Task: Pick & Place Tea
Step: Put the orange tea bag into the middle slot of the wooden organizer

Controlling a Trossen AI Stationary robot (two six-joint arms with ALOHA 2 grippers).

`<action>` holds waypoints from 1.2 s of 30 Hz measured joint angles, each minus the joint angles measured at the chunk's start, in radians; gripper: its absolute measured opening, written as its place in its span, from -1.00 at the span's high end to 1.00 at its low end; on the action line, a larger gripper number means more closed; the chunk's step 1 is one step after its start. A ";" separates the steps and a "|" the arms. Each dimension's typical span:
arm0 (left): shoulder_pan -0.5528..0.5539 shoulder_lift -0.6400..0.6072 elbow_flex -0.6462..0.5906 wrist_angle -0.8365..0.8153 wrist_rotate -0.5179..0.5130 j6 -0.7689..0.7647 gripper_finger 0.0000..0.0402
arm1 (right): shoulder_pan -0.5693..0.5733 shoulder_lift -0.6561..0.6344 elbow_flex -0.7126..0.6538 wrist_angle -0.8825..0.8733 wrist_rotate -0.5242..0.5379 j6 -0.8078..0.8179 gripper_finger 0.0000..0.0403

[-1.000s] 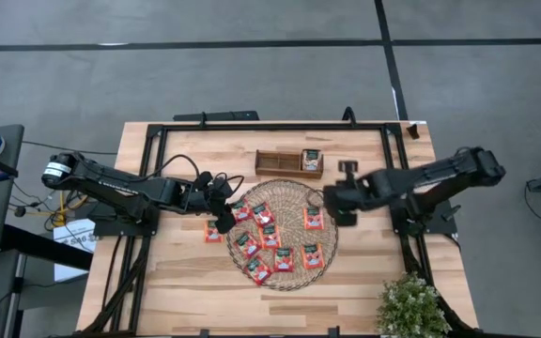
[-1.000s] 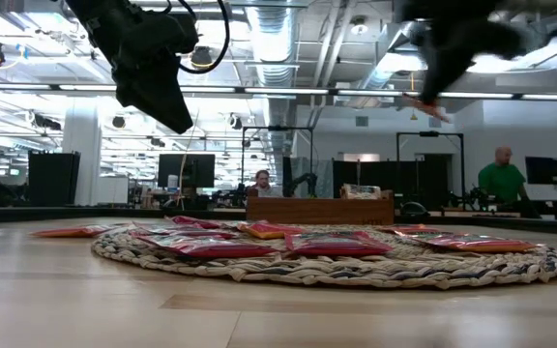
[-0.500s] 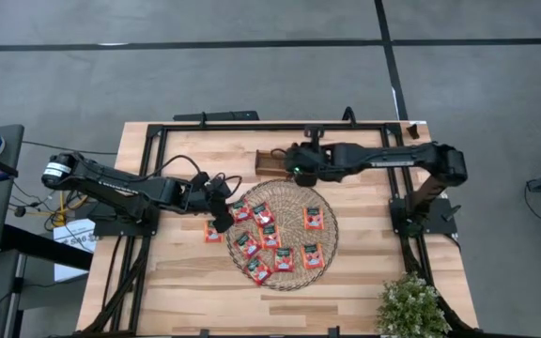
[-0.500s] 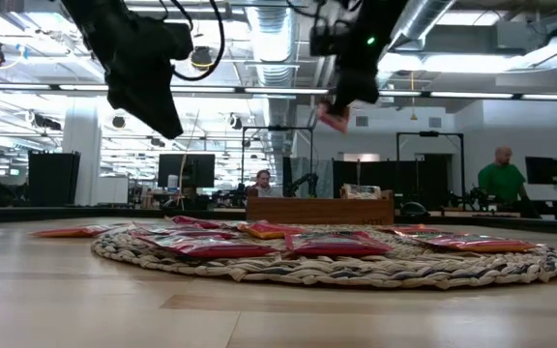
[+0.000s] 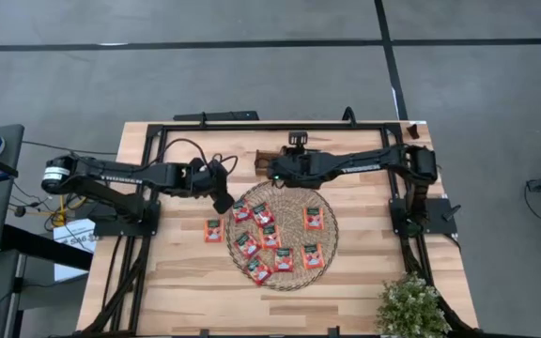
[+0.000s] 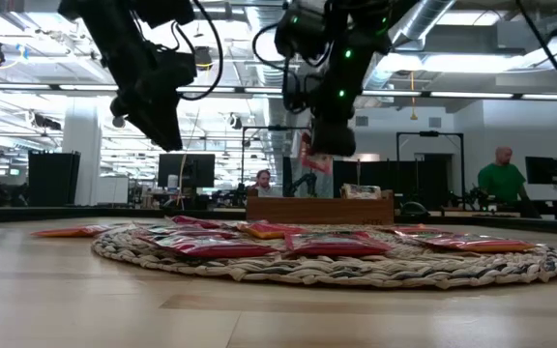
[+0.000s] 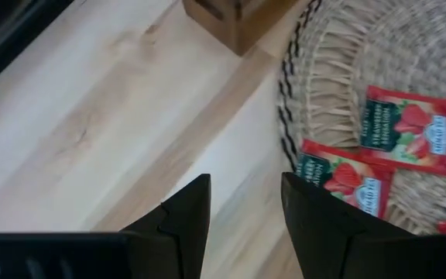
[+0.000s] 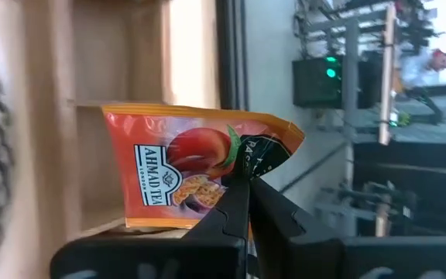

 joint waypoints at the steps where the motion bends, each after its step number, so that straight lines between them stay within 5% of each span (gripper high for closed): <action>1: 0.016 -0.002 0.000 0.000 0.008 0.012 0.25 | -0.007 0.010 0.000 0.012 0.013 0.000 1.00; 10: 0.120 -0.043 -0.003 0.023 0.059 0.132 0.25 | -0.072 0.027 0.000 0.052 0.016 0.027 1.00; 19: 0.202 -0.221 -0.129 0.121 0.154 0.148 0.25 | -0.072 0.028 0.000 0.041 -0.024 0.027 1.00; 36: 0.209 -0.317 -0.180 0.129 0.194 0.135 0.25 | -0.050 0.112 -0.002 0.018 0.028 0.001 1.00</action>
